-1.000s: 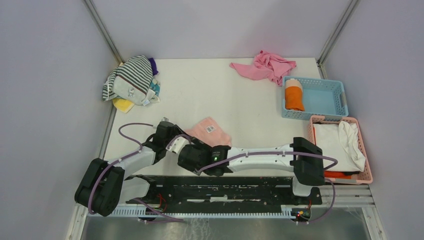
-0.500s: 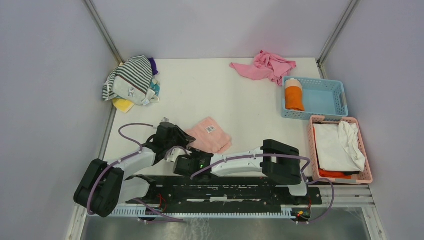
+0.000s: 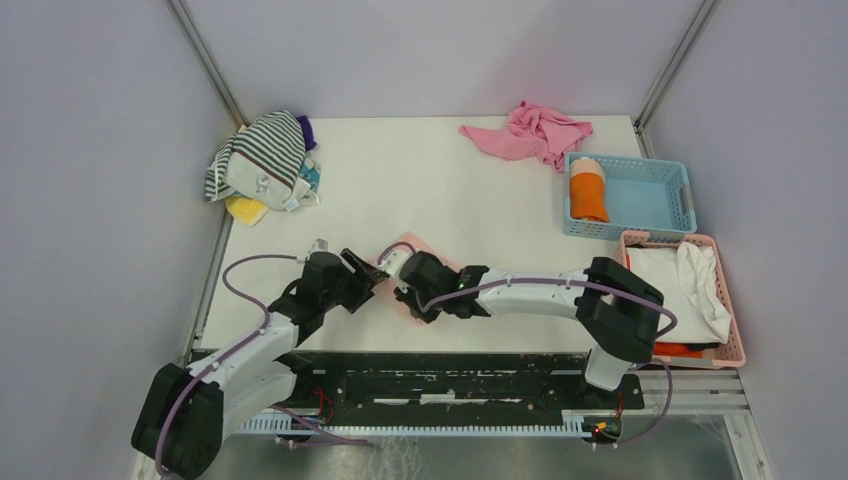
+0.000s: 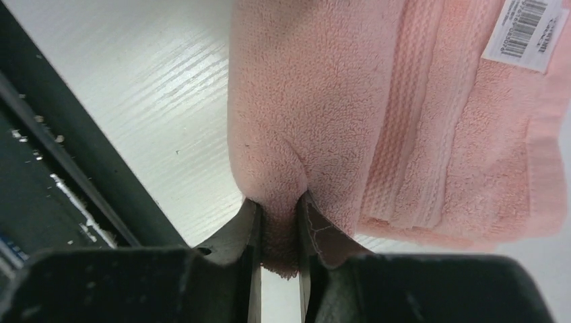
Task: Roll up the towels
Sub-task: Roll the towel at the center of the board.
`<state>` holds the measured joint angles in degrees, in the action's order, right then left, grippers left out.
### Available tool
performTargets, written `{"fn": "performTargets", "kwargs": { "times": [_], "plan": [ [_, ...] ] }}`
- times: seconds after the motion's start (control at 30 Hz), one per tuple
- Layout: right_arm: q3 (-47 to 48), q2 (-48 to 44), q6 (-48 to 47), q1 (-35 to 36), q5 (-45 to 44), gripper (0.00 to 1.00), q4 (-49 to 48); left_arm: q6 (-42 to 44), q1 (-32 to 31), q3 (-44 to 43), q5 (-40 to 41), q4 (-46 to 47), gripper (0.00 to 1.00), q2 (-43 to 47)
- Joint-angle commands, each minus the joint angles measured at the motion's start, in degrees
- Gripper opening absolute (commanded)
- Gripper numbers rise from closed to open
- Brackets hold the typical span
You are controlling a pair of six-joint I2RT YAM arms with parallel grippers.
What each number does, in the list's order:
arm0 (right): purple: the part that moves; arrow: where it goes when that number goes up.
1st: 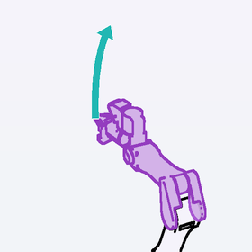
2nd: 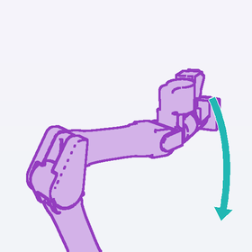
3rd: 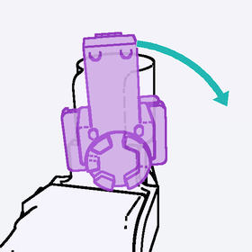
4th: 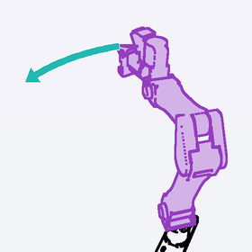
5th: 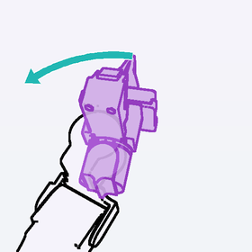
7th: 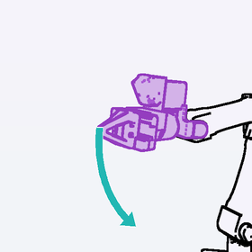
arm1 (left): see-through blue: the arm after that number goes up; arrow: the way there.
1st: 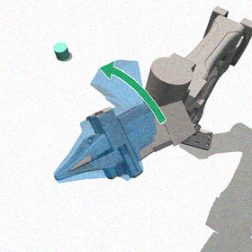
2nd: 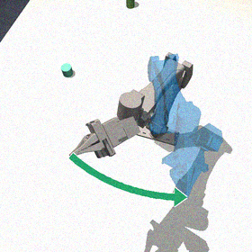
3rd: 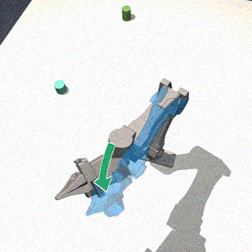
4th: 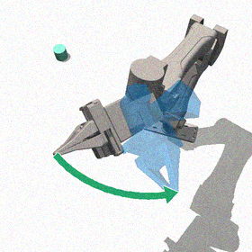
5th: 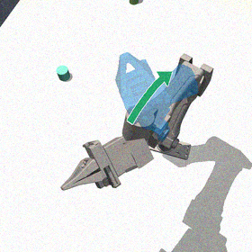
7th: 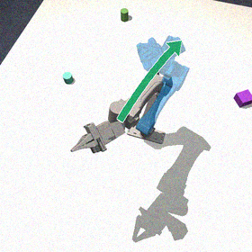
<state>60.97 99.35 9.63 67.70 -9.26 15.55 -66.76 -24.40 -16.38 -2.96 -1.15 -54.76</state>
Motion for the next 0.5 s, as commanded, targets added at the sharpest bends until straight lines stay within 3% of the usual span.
{"fn": "performTargets", "kwargs": {
  "times": [0.0, 0.27, 0.47],
  "plan": [
    [-6.58, 0.09, 3.92, -7.49, 26.69, 0.13, -2.34, 0.57, 0.95, -2.32, 2.15, -6.53, 0.76, 3.4],
    [-10.5, 7.1, 15.92, -17.15, 52.24, 0.11, -18.17, 3.68, 1.97, -3.68, 0.6, -10.37, 0.84, 6.25],
    [-10.19, 11.52, 20.01, -20.23, 58.57, 0.11, -22.08, 4.24, 2.53, -3.74, -2.89, -4.63, 0.87, 2.2]
  ]
}}
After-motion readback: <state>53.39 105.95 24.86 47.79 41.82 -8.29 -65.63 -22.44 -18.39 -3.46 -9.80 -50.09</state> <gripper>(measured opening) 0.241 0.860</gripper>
